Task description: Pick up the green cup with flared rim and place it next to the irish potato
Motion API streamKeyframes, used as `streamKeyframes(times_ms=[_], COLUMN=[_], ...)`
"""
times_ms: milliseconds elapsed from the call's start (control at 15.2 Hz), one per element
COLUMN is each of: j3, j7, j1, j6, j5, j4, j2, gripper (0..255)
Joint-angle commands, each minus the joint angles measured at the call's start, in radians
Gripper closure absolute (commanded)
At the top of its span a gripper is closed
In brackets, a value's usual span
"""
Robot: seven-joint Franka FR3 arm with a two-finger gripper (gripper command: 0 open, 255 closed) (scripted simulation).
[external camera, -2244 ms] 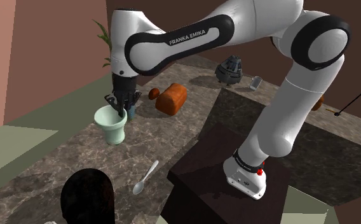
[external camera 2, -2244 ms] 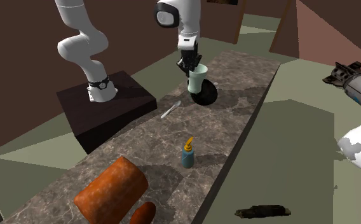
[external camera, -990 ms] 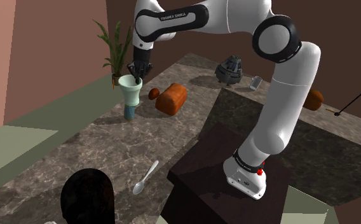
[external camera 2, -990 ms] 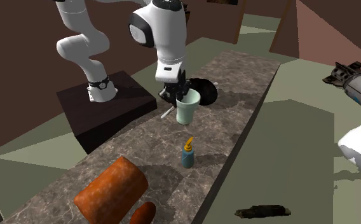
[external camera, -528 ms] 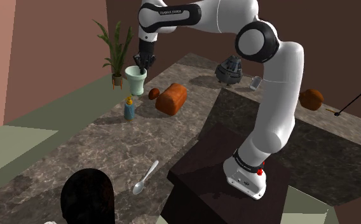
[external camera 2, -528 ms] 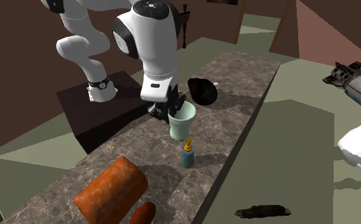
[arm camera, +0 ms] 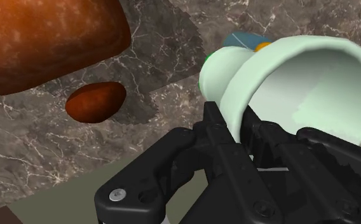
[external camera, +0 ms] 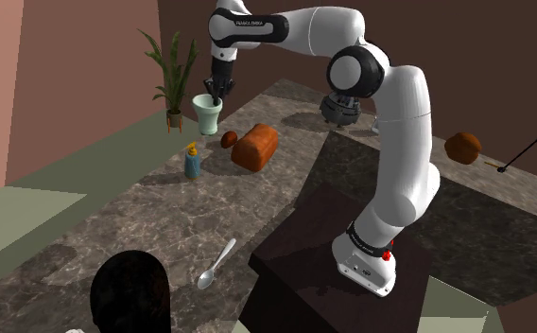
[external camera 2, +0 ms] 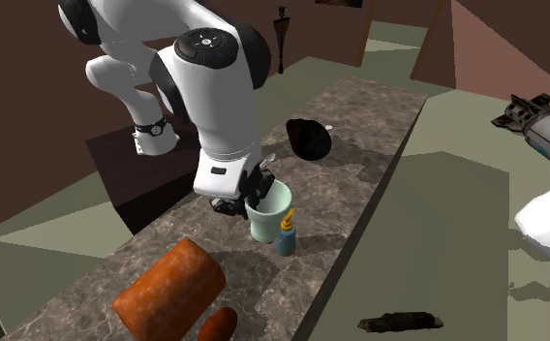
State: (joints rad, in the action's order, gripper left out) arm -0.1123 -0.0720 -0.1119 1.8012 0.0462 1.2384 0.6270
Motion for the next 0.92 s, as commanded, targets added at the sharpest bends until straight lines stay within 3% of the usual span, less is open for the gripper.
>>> streamKeyframes(times_ms=[0,858], j3=[0.000,0.003], j7=[0.004,0.015], j1=[-0.002,-0.002], j6=[0.027,0.170], j5=[0.001,-0.001], j4=[0.024,0.118], j2=[0.002,0.052], gripper=[255,255])
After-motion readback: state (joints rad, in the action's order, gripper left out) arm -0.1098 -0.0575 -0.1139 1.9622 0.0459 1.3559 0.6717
